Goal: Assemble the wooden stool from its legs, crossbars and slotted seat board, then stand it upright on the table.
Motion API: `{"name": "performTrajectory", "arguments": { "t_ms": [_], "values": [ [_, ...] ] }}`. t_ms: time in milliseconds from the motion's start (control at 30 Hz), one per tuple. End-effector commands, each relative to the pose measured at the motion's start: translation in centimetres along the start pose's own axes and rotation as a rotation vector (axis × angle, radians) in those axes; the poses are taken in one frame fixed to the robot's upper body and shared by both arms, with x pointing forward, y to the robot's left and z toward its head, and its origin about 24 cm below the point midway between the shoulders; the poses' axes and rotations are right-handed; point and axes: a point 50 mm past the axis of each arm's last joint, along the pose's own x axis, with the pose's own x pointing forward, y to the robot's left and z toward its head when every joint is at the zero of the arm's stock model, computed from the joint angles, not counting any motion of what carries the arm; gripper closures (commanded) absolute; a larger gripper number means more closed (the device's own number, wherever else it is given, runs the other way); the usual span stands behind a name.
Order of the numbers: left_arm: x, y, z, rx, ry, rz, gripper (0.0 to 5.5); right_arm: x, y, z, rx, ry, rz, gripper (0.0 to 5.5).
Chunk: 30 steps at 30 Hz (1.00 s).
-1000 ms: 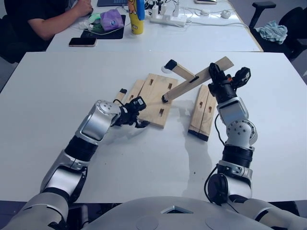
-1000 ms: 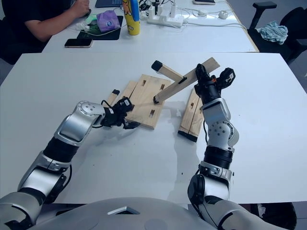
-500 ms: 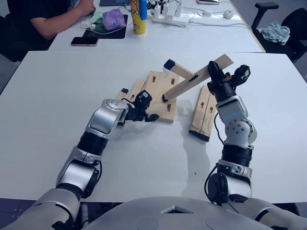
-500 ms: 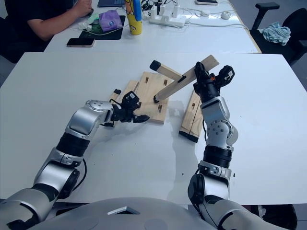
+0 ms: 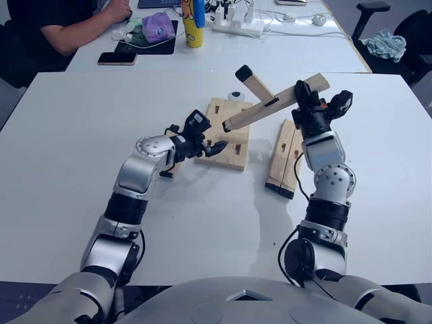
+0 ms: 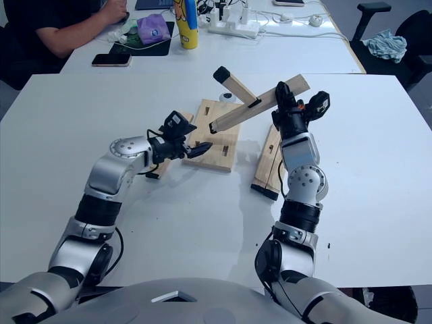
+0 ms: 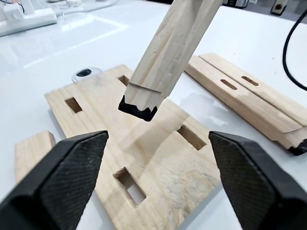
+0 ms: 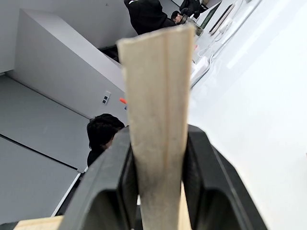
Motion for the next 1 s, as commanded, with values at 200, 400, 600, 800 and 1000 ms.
{"name": "performTrajectory", "arguments": {
  "t_ms": [200,400,600,800,1000],
  "values": [
    [-3.9,0.0,0.3,0.055,-0.061,-0.006,1.62,-0.5,0.7,-0.9,0.014,0.029,0.004,4.46],
    [-4.8,0.5,-0.9,0.057,-0.012,0.035,1.62,0.4,0.7,0.0,-0.017,0.021,0.016,4.46],
    [-4.7,0.3,-2.0,0.058,0.041,0.046,1.62,1.1,0.8,0.7,-0.033,0.015,0.025,4.46],
    [-4.3,0.7,-2.9,0.089,0.105,0.104,1.85,1.4,0.9,0.5,-0.04,0.03,0.032,4.46],
    [-4.3,0.9,-3.5,0.128,0.158,0.104,2.71,1.7,1.0,0.5,-0.048,0.042,0.038,4.46]
  ]
}}
